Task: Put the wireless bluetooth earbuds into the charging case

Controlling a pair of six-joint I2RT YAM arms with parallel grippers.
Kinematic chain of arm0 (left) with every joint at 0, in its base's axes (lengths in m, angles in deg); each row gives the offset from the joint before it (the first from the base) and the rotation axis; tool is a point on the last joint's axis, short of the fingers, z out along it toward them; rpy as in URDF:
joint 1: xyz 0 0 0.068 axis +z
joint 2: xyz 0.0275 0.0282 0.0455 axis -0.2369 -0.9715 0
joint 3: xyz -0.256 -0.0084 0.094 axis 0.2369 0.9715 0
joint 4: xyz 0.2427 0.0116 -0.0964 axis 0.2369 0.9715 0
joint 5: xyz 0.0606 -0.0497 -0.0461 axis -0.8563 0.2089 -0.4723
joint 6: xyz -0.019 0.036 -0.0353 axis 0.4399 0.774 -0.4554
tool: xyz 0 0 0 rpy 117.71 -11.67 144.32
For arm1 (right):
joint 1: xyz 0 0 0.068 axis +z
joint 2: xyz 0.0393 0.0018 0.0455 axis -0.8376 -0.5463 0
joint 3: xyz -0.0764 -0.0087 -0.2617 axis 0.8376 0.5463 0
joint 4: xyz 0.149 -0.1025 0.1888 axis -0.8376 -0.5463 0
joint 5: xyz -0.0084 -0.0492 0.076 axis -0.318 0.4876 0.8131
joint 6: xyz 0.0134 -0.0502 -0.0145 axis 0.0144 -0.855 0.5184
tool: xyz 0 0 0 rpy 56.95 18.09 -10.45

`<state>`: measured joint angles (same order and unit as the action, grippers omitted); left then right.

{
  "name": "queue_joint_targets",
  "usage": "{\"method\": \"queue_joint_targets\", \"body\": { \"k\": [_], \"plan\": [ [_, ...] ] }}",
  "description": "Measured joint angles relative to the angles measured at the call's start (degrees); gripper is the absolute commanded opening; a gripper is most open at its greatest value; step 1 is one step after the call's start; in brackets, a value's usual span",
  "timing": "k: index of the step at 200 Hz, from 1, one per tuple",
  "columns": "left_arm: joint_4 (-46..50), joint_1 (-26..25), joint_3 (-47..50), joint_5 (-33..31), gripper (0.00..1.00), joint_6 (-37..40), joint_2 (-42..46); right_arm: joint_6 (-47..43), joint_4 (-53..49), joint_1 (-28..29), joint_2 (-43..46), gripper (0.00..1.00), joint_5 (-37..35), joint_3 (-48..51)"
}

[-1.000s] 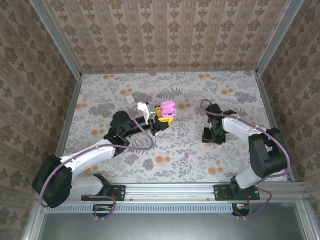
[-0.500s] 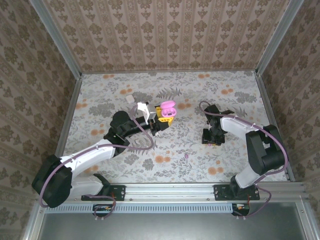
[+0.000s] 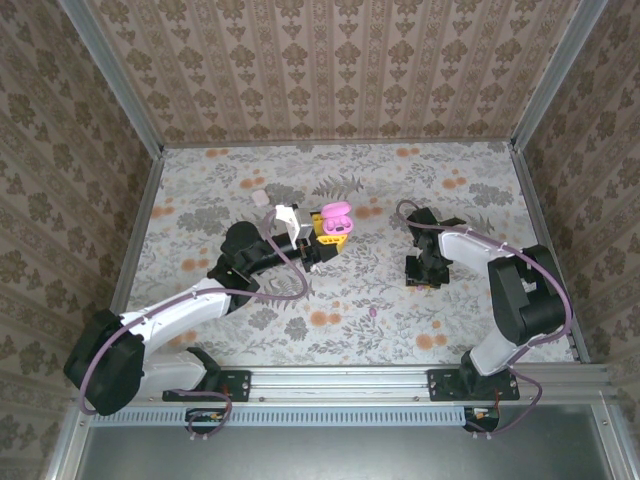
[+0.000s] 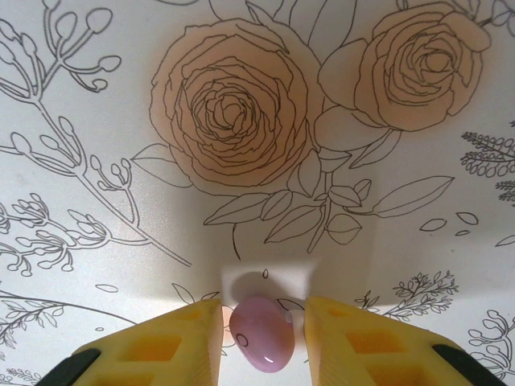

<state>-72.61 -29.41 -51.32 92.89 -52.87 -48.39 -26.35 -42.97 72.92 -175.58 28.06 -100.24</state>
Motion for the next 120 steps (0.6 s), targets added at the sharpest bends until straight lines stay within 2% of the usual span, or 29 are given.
{"method": "queue_joint_targets", "body": {
  "k": [62,120],
  "plan": [
    [0.35,0.0,0.0,0.0,0.35,0.0,-0.02,-0.42,-0.2,0.0,-0.61,0.34,-0.68,-0.33],
    [0.35,0.0,0.0,-0.02,0.35,0.0,-0.02,-1.2,-0.28,0.0,-0.87,0.26,-0.87,-0.37]
  ]
}}
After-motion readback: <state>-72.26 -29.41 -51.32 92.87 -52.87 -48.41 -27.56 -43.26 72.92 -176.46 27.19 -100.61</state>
